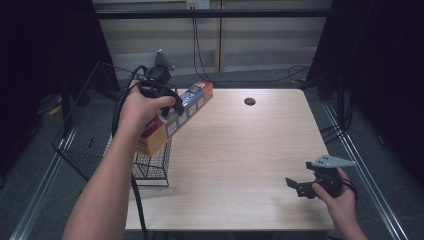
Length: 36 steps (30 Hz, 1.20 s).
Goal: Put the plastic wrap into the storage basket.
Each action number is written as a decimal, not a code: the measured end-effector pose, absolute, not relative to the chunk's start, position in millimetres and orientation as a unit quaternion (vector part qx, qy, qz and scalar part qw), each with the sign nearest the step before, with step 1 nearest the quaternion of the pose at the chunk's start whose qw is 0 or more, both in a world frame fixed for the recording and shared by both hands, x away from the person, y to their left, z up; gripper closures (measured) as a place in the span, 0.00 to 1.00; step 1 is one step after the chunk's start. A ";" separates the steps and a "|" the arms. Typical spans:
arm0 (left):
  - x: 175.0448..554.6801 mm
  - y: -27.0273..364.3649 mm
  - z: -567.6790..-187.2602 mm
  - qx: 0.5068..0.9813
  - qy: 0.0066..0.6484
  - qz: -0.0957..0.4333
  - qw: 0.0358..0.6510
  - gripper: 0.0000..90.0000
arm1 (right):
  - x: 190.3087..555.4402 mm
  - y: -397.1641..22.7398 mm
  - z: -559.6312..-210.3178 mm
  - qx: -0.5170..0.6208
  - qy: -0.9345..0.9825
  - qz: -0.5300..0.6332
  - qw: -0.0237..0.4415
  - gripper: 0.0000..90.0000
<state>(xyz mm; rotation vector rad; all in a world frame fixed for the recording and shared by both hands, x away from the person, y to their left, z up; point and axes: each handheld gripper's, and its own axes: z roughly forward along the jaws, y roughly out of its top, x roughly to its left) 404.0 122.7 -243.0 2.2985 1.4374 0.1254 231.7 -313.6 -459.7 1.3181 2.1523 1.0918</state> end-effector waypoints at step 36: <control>399.1 175.0 -223.5 0.790 0.568 0.076 0.217 0.51 | 231.9 -312.6 -460.3 0.470 0.767 0.389 0.197 0.03</control>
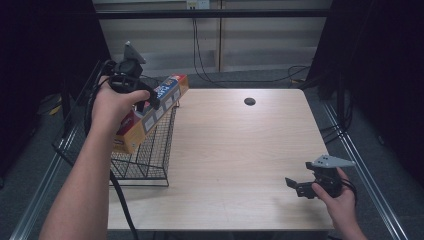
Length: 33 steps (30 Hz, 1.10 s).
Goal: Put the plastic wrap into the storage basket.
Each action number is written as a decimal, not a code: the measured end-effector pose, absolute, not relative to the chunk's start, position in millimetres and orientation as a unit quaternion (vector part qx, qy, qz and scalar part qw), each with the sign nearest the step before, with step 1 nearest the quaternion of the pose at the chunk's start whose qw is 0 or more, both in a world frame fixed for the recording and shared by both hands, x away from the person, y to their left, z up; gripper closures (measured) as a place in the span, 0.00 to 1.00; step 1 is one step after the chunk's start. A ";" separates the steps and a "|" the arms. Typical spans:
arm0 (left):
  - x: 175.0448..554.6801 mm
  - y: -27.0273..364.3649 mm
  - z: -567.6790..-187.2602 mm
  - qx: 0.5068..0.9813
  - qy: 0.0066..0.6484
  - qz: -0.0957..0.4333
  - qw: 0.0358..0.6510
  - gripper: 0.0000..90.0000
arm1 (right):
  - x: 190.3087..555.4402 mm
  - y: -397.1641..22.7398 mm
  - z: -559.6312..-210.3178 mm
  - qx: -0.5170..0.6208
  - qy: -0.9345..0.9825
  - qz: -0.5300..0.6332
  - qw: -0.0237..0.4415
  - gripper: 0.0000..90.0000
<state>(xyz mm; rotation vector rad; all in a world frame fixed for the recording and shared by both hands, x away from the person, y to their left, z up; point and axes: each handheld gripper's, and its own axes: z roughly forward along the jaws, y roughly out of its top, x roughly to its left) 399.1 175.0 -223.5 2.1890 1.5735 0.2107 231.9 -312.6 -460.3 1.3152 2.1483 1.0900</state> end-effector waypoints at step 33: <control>386.9 215.3 -206.6 0.762 0.603 0.099 0.215 0.51 | 231.6 -309.9 -460.2 0.467 0.769 0.388 0.199 0.03</control>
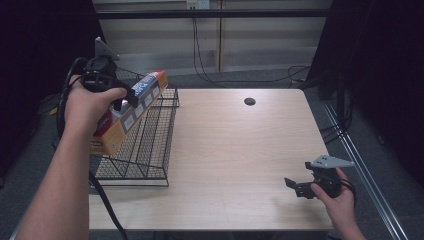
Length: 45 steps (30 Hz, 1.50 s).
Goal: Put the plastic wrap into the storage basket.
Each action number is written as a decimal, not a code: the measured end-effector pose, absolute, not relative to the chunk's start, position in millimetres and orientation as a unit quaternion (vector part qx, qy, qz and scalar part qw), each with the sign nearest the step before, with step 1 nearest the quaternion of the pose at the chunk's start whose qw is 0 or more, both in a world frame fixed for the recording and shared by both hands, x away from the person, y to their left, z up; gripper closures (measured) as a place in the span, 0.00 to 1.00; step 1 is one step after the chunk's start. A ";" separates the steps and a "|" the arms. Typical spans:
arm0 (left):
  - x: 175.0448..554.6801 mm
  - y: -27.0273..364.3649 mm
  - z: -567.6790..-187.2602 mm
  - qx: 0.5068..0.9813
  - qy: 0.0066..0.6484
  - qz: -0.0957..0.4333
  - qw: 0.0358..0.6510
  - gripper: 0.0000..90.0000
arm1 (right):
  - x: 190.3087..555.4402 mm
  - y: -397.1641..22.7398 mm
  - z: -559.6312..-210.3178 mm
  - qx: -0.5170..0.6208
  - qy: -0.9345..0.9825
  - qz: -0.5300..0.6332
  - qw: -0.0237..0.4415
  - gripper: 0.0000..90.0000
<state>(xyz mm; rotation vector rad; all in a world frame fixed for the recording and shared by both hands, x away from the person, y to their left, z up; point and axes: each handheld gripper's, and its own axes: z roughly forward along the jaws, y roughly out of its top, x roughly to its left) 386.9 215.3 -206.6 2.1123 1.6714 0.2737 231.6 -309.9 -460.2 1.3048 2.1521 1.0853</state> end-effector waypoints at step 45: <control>381.8 266.6 -221.2 0.679 0.690 0.152 0.200 0.51 | 230.5 -308.7 -460.7 0.466 0.769 0.390 0.197 0.03</control>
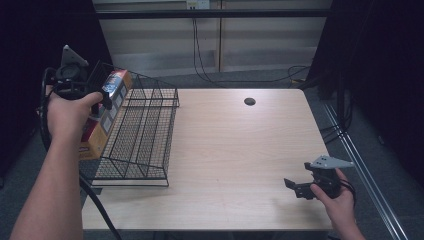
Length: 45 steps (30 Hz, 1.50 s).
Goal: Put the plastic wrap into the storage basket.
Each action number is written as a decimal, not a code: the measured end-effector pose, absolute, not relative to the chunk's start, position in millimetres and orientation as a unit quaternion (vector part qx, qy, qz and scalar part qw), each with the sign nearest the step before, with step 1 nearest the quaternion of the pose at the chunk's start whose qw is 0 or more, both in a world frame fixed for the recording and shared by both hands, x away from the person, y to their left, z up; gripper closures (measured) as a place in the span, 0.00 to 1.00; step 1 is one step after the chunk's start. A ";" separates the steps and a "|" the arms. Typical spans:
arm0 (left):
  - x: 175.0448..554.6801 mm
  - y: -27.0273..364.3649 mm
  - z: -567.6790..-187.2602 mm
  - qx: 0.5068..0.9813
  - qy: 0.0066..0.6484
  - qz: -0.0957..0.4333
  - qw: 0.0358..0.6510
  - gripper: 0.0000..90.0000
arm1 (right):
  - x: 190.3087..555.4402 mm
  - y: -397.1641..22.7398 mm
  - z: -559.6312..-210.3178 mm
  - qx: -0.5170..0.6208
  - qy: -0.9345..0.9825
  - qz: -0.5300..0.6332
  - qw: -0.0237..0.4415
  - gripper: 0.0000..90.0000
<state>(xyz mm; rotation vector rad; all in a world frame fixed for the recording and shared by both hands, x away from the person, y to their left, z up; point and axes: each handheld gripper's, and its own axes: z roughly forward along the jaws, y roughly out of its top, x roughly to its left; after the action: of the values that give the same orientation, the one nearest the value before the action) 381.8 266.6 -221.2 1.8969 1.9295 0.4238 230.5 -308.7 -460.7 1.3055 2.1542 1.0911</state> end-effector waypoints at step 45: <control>399.0 279.3 -274.7 0.671 0.711 0.132 0.164 0.49 | 230.8 -305.7 -465.8 0.470 0.772 0.381 0.194 0.03</control>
<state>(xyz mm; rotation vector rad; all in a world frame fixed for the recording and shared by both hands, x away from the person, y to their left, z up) 399.0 279.3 -274.7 1.9145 2.0260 0.3762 230.8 -305.7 -465.8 1.3185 2.1665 1.0682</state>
